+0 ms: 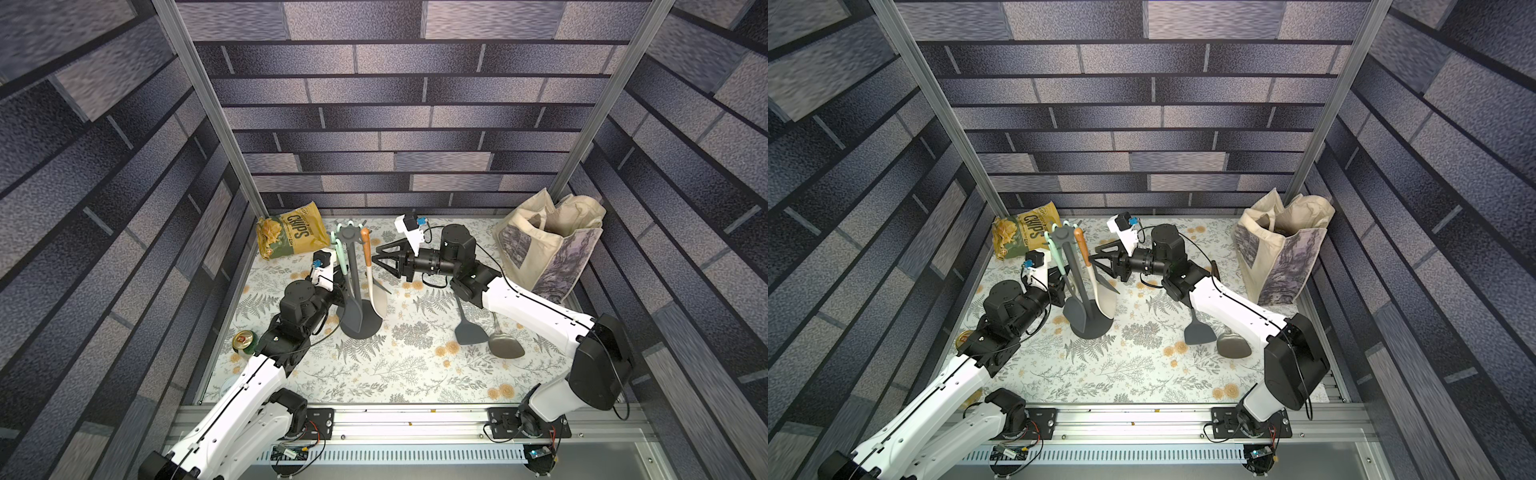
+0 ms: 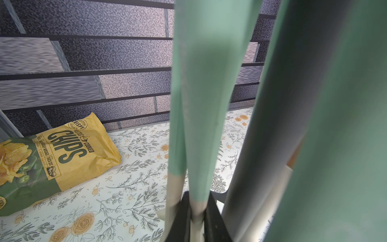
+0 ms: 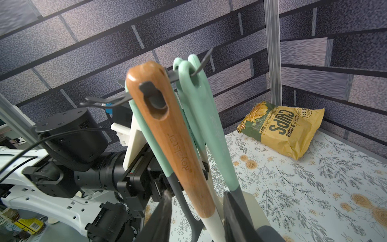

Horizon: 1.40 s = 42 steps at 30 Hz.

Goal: Take the spatula off the kitchen utensil rack
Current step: Take off the spatula from the rack.

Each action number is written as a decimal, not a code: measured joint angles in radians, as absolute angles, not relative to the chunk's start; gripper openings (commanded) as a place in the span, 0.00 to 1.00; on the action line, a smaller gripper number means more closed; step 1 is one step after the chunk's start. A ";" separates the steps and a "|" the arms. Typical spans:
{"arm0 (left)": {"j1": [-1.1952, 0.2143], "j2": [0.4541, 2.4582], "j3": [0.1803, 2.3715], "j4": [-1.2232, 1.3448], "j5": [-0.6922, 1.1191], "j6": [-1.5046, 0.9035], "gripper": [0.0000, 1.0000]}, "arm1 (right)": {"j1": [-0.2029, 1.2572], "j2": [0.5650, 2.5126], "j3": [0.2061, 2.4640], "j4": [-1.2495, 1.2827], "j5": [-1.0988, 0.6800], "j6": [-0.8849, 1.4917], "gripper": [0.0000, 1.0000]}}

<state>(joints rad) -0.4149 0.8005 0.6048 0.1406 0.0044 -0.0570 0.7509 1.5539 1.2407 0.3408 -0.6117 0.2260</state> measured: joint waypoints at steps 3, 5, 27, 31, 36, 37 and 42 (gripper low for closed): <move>-0.415 0.801 0.605 0.140 0.004 -0.057 0.14 | 0.760 1.558 1.246 0.337 -0.612 0.216 0.42; -0.415 0.800 0.605 0.140 0.004 -0.057 0.14 | 0.765 1.563 1.251 0.333 -0.612 0.208 0.42; -0.415 0.793 0.605 0.128 0.004 -0.057 0.13 | 0.809 1.626 1.322 0.287 -0.606 0.141 0.41; -0.415 0.790 0.605 0.125 0.004 -0.057 0.13 | 0.812 1.639 1.328 0.274 -0.600 0.125 0.31; -0.415 0.786 0.605 0.120 0.004 -0.057 0.13 | 0.821 1.638 1.335 0.258 -0.601 0.114 0.18; -0.415 0.785 0.605 0.118 0.004 -0.057 0.13 | 0.823 1.636 1.335 0.256 -0.599 0.109 0.16; -0.415 0.784 0.605 0.118 0.004 -0.057 0.13 | 0.825 1.630 1.334 0.243 -0.582 0.098 0.07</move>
<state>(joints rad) -0.4149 0.7841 0.6048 0.1181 0.0040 -0.0570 0.8249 1.6302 1.3338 0.2432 -0.5823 0.0978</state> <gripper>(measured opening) 0.138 0.224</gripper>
